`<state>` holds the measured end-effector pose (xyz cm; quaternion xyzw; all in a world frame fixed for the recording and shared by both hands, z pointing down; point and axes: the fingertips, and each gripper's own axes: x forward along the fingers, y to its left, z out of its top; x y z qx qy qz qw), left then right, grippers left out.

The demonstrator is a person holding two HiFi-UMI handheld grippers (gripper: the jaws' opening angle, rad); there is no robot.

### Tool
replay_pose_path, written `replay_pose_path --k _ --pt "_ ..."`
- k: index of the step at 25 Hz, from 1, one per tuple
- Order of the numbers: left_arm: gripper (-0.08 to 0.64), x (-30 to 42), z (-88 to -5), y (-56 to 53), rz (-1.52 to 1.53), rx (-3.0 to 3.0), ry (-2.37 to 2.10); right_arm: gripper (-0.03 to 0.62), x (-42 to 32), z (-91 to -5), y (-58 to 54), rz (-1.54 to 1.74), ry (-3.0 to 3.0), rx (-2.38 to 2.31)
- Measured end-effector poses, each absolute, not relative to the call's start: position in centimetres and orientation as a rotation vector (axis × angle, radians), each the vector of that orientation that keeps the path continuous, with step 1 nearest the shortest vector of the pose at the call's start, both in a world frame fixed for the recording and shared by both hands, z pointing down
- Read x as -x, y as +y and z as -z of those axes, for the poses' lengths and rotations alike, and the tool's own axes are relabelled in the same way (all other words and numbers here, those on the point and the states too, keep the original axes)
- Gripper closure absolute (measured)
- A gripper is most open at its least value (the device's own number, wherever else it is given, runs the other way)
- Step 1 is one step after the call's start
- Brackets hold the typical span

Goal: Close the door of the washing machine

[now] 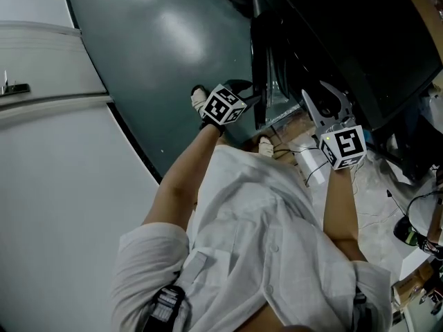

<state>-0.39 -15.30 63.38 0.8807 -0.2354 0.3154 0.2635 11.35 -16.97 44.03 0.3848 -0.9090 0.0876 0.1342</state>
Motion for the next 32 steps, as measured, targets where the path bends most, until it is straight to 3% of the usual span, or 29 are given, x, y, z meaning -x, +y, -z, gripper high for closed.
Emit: replay_pose_path --k 22,32 --pt "0.373 -14.3 -63.3 -20.0 -0.671 -2.376 -0.608 0.443 -20.5 -42.7 -14.9 -0.254 -2.501 -1.387" --pt "0.382 -15.1 -63.4 -20.8 -0.653 -2.276 -0.761 0.443 -21.5 -42.9 -15.1 -0.269 -2.502 -1.419"
